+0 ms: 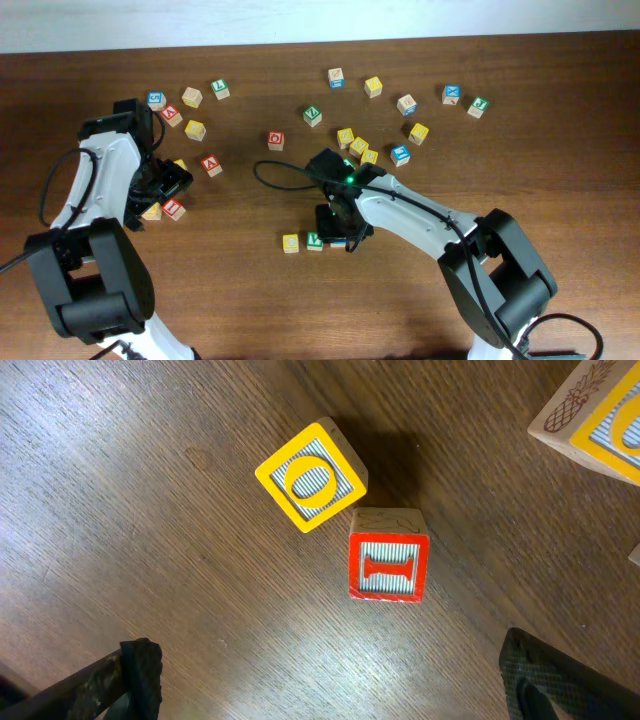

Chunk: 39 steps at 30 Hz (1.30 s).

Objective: Spell out CVPR
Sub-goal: 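Carry the P block and place it right of the V block, then open the right gripper, lift, and move to the green R block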

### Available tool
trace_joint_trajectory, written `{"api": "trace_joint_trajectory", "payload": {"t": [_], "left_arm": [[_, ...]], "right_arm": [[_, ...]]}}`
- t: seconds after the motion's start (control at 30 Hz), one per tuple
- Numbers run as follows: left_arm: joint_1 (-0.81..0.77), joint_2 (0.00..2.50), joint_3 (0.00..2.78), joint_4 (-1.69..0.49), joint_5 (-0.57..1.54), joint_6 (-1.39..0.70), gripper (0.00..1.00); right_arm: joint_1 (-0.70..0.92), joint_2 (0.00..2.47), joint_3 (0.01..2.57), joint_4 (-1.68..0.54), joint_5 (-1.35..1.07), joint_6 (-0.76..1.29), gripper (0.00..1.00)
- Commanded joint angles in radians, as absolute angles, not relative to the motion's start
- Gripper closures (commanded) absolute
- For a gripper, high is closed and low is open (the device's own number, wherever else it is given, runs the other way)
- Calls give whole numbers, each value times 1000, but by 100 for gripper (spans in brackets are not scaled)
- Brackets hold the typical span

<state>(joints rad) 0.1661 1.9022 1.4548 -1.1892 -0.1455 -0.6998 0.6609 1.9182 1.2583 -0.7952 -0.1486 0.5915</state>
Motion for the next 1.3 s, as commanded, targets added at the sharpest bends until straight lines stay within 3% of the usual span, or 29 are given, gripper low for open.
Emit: {"api": "trace_joint_trajectory", "payload": {"t": [0.0, 0.37, 0.47, 0.53, 0.8, 0.97, 1.27], "left_arm": [[173, 1909, 1452, -1190, -149, -702, 1], [173, 1909, 1452, -1190, -149, -702, 1], [173, 1909, 1452, -1190, -149, -702, 1], [173, 1909, 1452, -1190, -149, -702, 1], [173, 1909, 1452, -1190, -150, -702, 1], [173, 1909, 1452, -1190, -149, -702, 1], [173, 1909, 1452, -1190, -149, -702, 1]], "right_arm": [[661, 1924, 1255, -795, -145, 584, 57], [572, 1923, 1567, -1081, 15, 577, 57], [506, 1924, 1575, -1074, 16, 646, 30], [458, 1924, 1552, -1071, 16, 730, 27], [418, 1925, 1387, -876, 12, 829, 28], [419, 1926, 1331, -820, 9, 872, 37], [442, 1929, 1280, -715, -5, 873, 40]]}}
